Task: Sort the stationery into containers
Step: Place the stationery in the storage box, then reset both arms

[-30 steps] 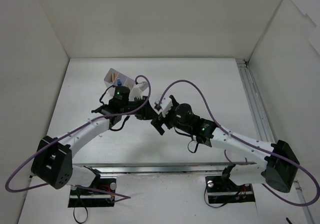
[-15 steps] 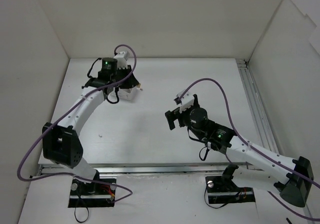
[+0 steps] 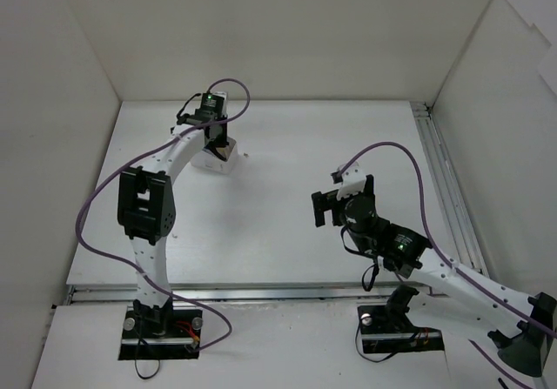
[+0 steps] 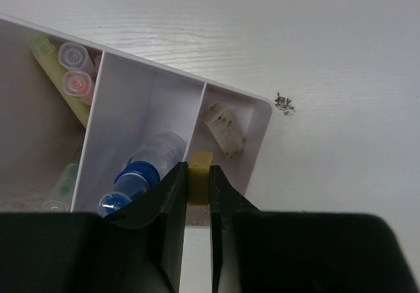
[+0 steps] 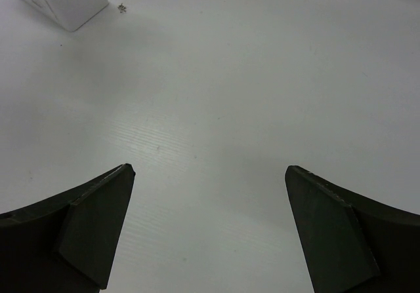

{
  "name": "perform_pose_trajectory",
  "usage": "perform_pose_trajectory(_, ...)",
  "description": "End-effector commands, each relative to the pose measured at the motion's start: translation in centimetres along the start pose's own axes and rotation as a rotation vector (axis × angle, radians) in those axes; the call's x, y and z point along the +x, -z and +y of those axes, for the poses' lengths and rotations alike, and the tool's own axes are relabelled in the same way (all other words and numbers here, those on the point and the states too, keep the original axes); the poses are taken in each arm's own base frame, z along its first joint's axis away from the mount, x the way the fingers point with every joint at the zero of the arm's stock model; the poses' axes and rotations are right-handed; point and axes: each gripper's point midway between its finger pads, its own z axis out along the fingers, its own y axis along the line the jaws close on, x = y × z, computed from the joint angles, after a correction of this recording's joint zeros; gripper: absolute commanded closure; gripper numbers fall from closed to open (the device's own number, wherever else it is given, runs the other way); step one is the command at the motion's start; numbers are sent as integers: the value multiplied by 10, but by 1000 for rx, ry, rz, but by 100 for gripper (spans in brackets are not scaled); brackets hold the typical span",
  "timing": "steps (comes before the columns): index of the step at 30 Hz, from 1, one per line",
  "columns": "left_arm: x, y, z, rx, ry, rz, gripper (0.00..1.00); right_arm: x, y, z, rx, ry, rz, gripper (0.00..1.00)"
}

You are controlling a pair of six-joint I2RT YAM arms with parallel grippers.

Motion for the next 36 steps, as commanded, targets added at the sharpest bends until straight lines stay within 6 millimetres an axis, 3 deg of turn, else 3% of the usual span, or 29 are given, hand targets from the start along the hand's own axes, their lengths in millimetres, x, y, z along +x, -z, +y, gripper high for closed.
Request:
perform_pose_trajectory(1,-51,33,15,-71,-13,-132,100,-3,-1,-8,43,-17,-16,2)
perform_pose_trajectory(4,-48,29,16,-75,-18,-119,95,2,-2,-9,48,-4,9,2)
perform_pose_trajectory(9,-45,29,18,-86,-18,-110,70,0,0,-7,35,-12,2,2)
perform_pose_trajectory(14,-47,43,4,4,-25,-119,58,5,2,-2,-3,-3,27,2)
perform_pose_trajectory(16,-56,60,-8,75,-28,-157,55,6,3,-3,-3,-9,26,2)
perform_pose_trajectory(19,-66,92,-17,105,-40,-219,41,5,5,-5,9,-29,18,2)
perform_pose_trajectory(20,-62,98,-23,118,-51,-226,30,4,6,-7,15,-30,14,2)
perform_pose_trajectory(22,-68,131,-27,140,-55,-286,14,0,9,-10,24,-45,-4,2)
perform_pose_trajectory(23,-58,135,-31,153,-60,-285,1,0,10,-12,32,-54,-10,2)
perform_pose_trajectory(24,-62,162,-30,169,-37,-335,0,0,11,-14,35,-57,-14,2)
perform_pose_trajectory(25,-57,173,-35,199,-39,-350,0,-2,14,-13,26,-63,-23,2)
perform_pose_trajectory(26,-38,172,-42,221,-50,-339,0,1,14,-13,18,-72,-20,2)
perform_pose_trajectory(27,-37,204,-42,243,-29,-406,0,3,15,-12,15,-79,-19,2)
perform_pose_trajectory(28,-32,214,-39,235,-14,-433,0,3,17,-14,20,-95,-25,2)
perform_pose_trajectory(29,-3,209,-42,241,-10,-398,0,9,17,-18,47,-119,-13,2)
perform_pose_trajectory(30,-1,237,-26,205,35,-469,0,10,18,-22,67,-139,-16,2)
perform_pose_trajectory(31,9,244,-26,213,85,-474,0,12,19,-31,121,-151,-20,2)
perform_pose_trajectory(32,39,235,-19,192,107,-431,0,17,19,-33,139,-168,-7,2)
perform_pose_trajectory(33,44,261,-7,184,160,-501,0,18,20,-36,153,-175,-8,2)
perform_pose_trajectory(34,54,266,-1,182,209,-507,0,19,21,-37,159,-176,-6,2)
perform_pose_trajectory(35,83,256,8,153,223,-460,0,20,21,-40,174,-188,-4,2)
perform_pose_trajectory(36,89,275,19,148,268,-520,0,19,22,-40,178,-196,-9,2)
